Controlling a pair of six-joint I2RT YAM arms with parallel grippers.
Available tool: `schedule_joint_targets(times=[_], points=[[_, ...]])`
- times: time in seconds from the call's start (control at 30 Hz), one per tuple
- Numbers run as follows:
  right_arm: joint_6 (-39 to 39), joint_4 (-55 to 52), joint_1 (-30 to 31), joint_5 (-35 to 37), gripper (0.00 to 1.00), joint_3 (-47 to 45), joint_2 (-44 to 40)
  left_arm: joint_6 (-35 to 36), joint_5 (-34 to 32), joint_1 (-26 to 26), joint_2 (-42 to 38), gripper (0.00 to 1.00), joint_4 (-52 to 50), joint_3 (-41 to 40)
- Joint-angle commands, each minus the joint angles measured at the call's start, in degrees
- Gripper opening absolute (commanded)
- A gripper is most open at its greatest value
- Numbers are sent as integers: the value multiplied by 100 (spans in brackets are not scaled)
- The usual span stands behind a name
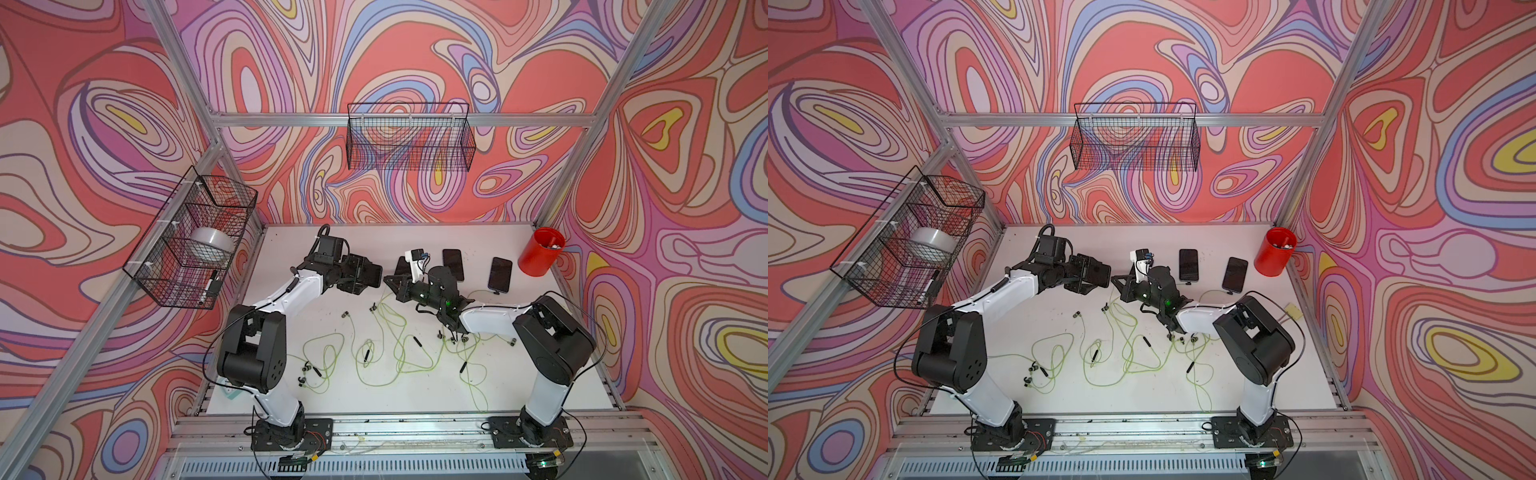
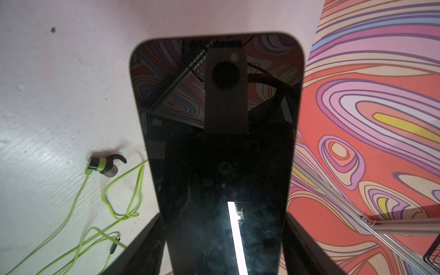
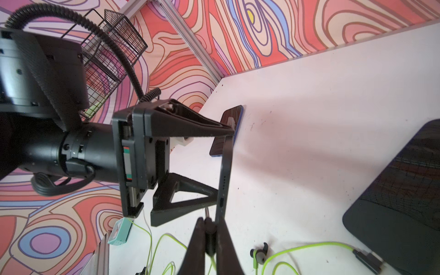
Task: Plug wired earphones into phones
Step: Insert the wired earphone into the phone.
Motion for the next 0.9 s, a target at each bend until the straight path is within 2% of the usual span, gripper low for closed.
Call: schedule_joint_targets(times=[0.0,0.87], points=[[-94,-39,30,38,0,161,157,-135,101,2,-275,0,305,-64],[-44,-415,30,189,0,457,448,-82,154,-22,-371,0,338,-62]])
